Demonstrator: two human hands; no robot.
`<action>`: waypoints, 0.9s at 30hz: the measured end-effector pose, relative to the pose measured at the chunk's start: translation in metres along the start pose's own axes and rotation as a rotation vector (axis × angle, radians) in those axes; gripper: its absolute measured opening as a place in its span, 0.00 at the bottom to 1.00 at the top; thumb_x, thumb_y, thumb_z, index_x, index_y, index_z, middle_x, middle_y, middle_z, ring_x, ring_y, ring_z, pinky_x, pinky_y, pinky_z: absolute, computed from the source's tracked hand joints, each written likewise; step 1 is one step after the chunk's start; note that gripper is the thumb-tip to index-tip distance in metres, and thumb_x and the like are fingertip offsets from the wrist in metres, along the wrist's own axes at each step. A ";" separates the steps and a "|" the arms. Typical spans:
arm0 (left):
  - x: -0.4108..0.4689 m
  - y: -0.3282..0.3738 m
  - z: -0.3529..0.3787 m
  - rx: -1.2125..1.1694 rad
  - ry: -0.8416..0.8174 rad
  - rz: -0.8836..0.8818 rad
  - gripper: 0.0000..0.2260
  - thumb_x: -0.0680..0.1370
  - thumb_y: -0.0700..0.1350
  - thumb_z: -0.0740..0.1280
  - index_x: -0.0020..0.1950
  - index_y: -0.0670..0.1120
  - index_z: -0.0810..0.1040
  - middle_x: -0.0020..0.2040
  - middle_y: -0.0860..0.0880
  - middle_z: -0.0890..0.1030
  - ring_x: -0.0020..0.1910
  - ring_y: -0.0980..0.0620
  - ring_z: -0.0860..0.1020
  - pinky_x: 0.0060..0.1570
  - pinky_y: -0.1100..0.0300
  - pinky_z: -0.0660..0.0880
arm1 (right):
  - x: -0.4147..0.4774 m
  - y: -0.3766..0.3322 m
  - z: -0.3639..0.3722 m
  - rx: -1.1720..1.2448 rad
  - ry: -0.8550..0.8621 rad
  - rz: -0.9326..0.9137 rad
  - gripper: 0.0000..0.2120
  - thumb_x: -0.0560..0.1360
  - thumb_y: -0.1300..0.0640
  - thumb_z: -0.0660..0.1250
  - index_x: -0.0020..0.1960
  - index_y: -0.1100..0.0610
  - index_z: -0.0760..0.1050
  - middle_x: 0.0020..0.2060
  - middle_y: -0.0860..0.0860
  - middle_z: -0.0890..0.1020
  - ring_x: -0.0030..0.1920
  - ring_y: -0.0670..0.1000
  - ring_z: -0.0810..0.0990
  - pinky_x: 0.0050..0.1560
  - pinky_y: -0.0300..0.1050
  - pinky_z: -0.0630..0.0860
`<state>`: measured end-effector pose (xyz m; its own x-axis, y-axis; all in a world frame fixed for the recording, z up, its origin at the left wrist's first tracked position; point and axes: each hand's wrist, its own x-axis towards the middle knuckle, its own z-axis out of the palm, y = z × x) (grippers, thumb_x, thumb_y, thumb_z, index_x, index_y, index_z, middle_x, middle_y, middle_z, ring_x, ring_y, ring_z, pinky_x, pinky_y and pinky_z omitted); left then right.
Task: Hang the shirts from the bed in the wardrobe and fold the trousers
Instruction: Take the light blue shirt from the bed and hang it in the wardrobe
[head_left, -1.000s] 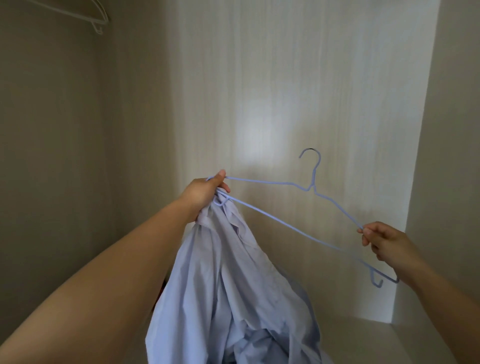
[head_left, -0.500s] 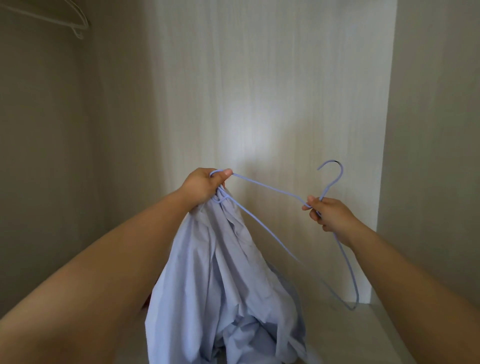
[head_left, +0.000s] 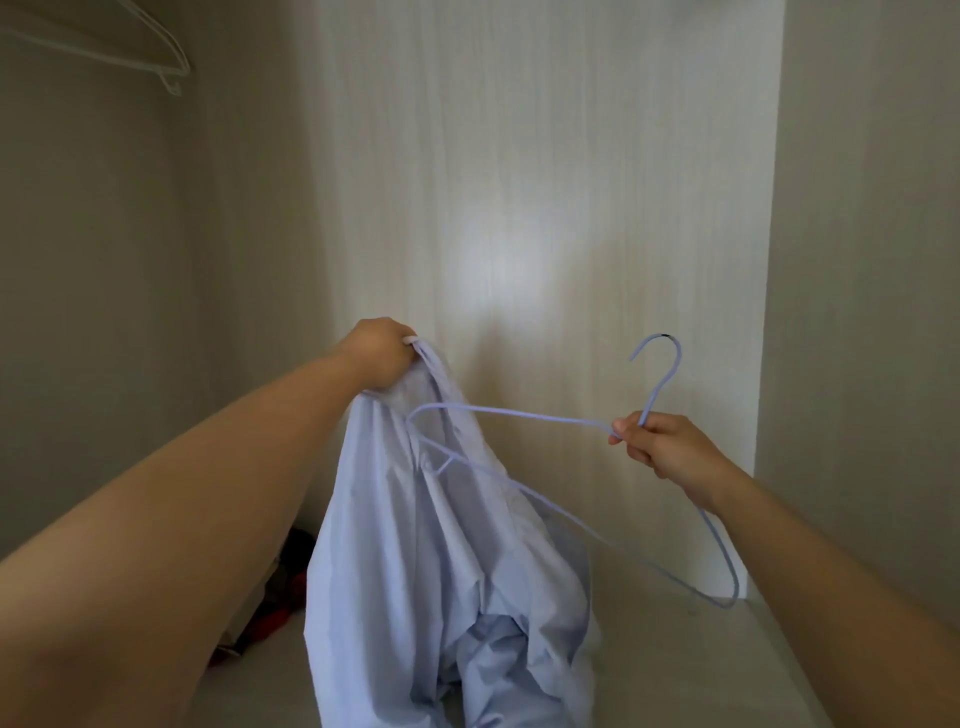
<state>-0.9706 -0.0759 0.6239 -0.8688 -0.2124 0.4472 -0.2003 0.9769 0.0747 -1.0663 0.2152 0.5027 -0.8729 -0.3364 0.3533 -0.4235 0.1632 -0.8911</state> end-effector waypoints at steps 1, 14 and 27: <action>-0.001 -0.001 -0.001 -0.063 0.014 -0.027 0.13 0.81 0.41 0.55 0.55 0.38 0.78 0.56 0.39 0.79 0.55 0.40 0.75 0.51 0.55 0.69 | -0.002 0.000 0.003 -0.018 -0.017 -0.020 0.11 0.78 0.56 0.63 0.39 0.55 0.79 0.20 0.43 0.67 0.23 0.42 0.63 0.24 0.30 0.60; -0.031 -0.034 -0.016 -0.179 0.125 -0.032 0.08 0.76 0.39 0.62 0.47 0.49 0.79 0.45 0.47 0.80 0.47 0.46 0.76 0.50 0.55 0.74 | 0.003 -0.024 0.026 -0.213 0.197 -0.163 0.08 0.75 0.55 0.68 0.37 0.47 0.80 0.31 0.47 0.78 0.31 0.46 0.72 0.35 0.42 0.67; -0.049 -0.035 -0.020 -0.169 0.212 0.065 0.08 0.77 0.38 0.60 0.42 0.43 0.77 0.42 0.43 0.80 0.44 0.42 0.77 0.42 0.51 0.72 | 0.007 -0.049 0.087 -0.483 0.167 -0.212 0.08 0.74 0.47 0.66 0.45 0.49 0.82 0.39 0.48 0.83 0.44 0.53 0.80 0.40 0.42 0.69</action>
<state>-0.9123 -0.0997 0.6170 -0.7596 -0.1561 0.6313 -0.0533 0.9824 0.1788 -1.0305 0.1243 0.5245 -0.7662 -0.2630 0.5864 -0.6230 0.5280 -0.5772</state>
